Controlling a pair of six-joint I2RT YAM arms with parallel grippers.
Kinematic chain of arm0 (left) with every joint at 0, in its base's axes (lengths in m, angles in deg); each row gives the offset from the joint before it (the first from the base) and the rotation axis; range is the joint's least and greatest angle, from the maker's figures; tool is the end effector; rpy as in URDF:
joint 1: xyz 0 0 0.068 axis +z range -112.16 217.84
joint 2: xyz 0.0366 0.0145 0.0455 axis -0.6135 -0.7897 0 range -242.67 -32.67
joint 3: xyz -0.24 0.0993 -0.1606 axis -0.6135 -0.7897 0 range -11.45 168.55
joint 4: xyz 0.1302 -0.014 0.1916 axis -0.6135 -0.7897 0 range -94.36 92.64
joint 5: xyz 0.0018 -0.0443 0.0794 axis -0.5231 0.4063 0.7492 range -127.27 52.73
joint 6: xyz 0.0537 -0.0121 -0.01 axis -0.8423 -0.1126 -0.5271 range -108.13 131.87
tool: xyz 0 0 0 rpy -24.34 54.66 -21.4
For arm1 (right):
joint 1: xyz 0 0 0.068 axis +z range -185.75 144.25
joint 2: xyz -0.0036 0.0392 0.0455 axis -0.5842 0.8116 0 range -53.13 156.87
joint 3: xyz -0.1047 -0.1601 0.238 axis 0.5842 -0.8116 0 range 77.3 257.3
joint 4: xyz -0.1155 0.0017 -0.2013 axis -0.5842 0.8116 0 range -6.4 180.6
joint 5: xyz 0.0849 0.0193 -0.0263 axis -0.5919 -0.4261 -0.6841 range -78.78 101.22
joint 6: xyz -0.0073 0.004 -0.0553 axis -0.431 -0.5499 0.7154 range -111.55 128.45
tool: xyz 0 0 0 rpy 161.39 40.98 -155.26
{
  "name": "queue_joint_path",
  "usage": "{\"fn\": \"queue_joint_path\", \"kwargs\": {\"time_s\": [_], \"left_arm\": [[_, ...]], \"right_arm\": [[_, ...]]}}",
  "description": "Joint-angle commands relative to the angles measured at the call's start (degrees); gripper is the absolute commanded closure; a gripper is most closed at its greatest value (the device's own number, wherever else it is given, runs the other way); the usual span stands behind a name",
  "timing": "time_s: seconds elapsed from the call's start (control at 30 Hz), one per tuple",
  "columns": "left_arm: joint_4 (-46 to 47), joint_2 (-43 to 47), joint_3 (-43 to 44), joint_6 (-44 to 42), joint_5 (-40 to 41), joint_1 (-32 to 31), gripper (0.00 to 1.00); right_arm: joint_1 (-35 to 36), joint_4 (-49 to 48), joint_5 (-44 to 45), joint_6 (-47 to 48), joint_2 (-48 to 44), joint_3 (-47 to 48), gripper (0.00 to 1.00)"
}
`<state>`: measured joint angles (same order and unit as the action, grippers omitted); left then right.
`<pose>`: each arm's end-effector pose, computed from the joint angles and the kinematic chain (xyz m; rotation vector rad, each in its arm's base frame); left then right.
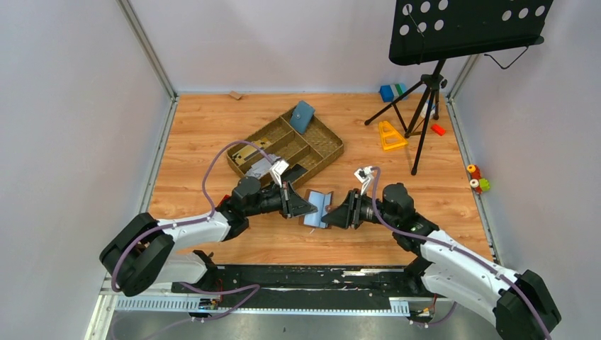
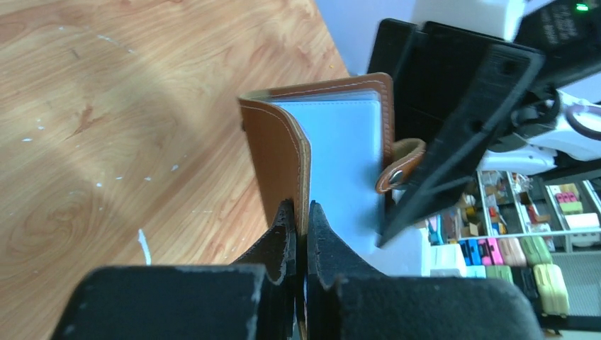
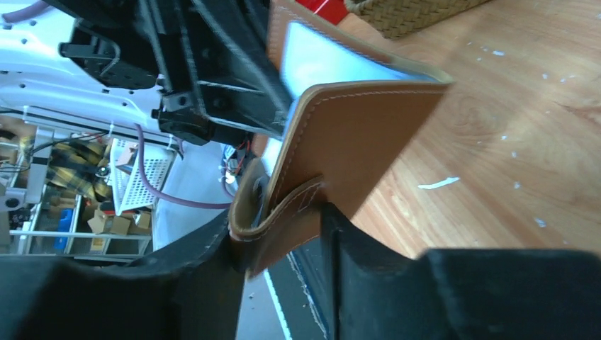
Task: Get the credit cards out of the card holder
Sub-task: Remove the credit card from the card holder.
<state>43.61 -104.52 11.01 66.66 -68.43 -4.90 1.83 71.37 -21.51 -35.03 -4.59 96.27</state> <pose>0.1463 -0.1624 0.2577 0.2652 2.0125 -1.6432 0.0981 0.1019 0.2516 -0.3395 2.0881 1.4497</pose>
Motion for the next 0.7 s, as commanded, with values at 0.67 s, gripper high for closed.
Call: {"fn": "queue_joint_path", "kwargs": {"time_s": [0.67], "left_arm": [[11.4, -15.7, -0.7, 0.1, 3.8, -4.6, 1.0]], "right_arm": [[1.4, 10.0, 9.5, 4.8, -0.5, -1.6, 0.84]]}}
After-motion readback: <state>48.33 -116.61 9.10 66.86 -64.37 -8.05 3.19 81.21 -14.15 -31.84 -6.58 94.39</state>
